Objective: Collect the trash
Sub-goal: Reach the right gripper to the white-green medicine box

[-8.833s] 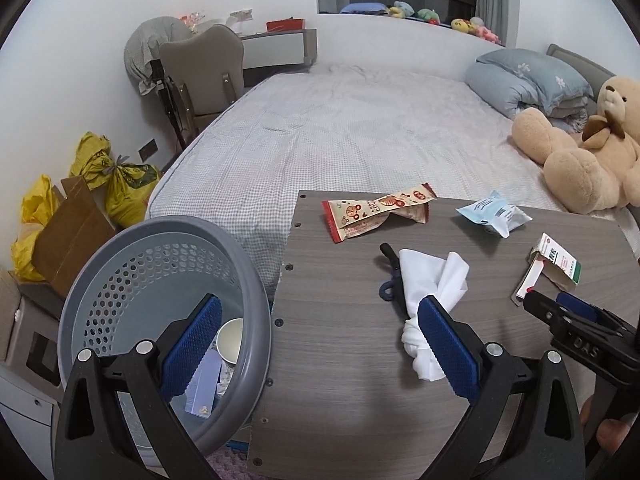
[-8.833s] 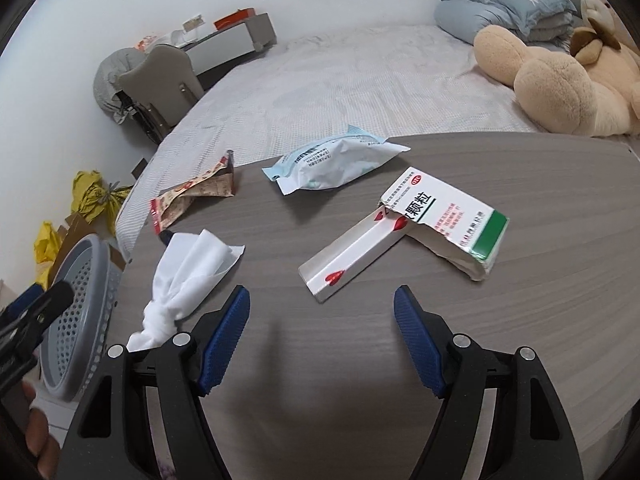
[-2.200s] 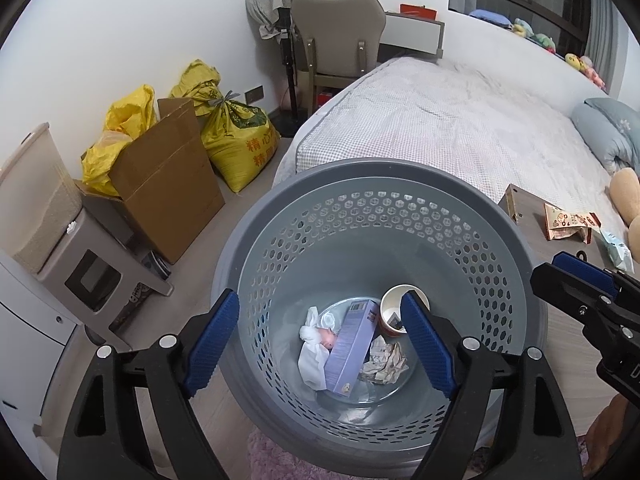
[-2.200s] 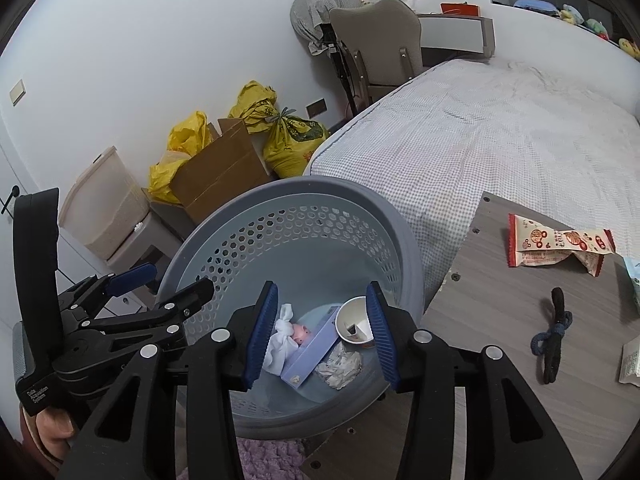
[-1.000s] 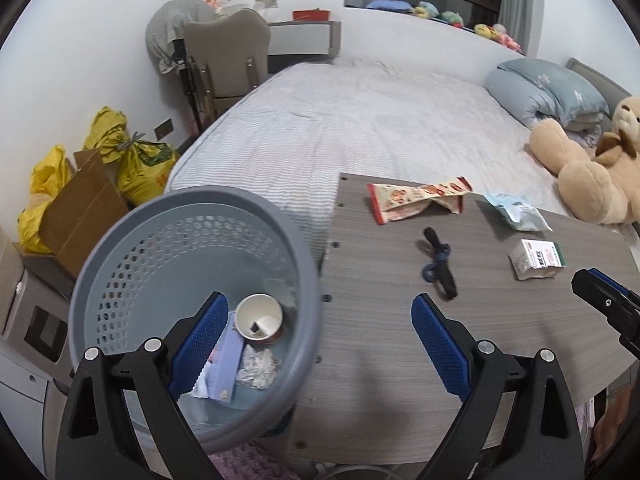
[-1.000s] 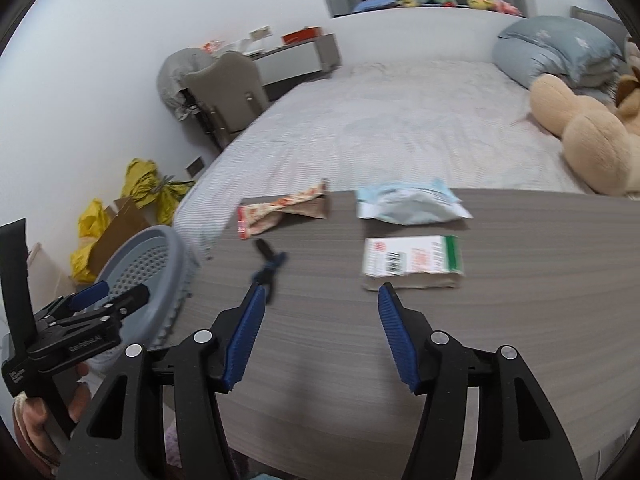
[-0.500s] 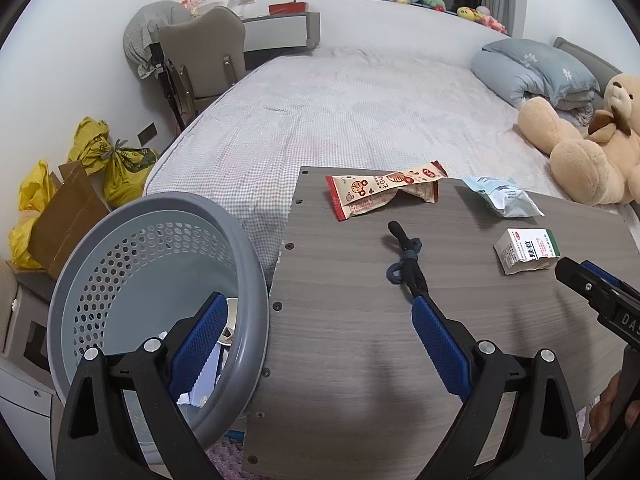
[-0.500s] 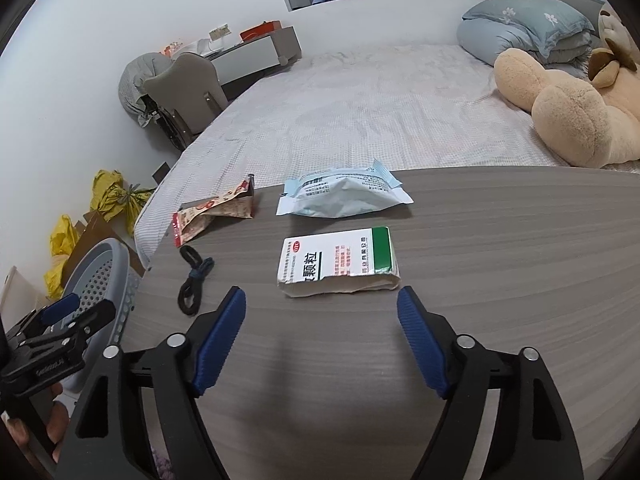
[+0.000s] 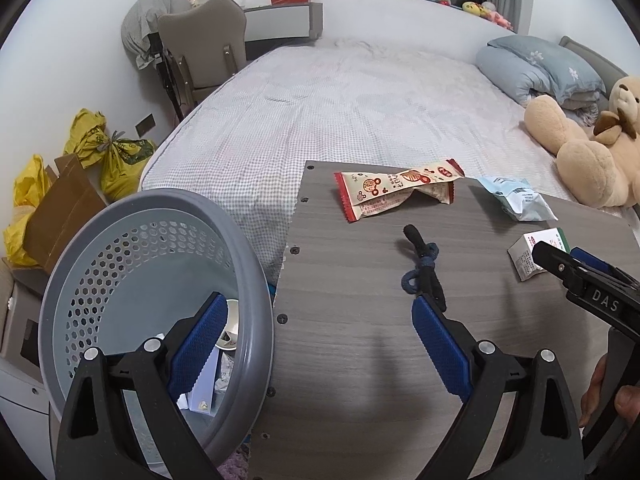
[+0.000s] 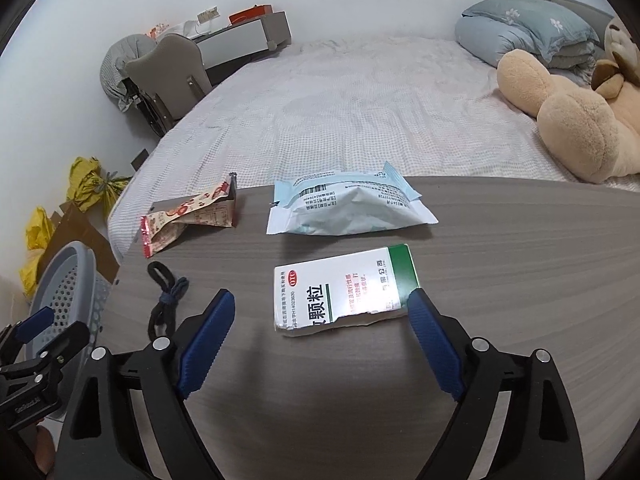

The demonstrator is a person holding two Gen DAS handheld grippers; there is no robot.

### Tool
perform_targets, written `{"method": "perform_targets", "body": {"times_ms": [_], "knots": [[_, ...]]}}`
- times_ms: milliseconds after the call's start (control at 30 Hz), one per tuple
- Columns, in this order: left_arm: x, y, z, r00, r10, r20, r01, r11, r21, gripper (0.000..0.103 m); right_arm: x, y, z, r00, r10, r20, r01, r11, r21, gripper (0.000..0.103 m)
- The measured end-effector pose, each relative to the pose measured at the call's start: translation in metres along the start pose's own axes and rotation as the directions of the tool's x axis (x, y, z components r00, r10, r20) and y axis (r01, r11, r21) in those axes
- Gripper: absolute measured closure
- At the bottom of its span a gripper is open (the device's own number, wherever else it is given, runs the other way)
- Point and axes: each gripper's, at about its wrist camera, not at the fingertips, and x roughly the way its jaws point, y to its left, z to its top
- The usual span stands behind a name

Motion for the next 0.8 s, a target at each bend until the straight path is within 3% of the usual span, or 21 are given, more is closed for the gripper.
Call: {"method": "perform_targets", "body": {"times_ms": [300, 600, 800], "knots": [[0.005, 0.009, 0.001, 1.000, -0.003, -0.010, 0.003, 1.000, -0.019, 0.011, 0.019, -0.002, 0.003, 0.998, -0.043, -0.054, 0.043, 0.999, -0.010, 0.019], [0.003, 0.007, 0.001, 1.000, 0.000, -0.008, 0.000, 1.000, -0.011, 0.011, 0.030, -0.007, 0.007, 0.997, -0.038, -0.074, 0.034, 0.998, -0.045, 0.019], [0.003, 0.003, 0.000, 1.000, 0.004, -0.009, -0.004, 1.000, -0.002, 0.011, 0.024, -0.006, 0.008, 1.000, -0.016, -0.022, 0.015, 0.999, -0.047, 0.020]]}}
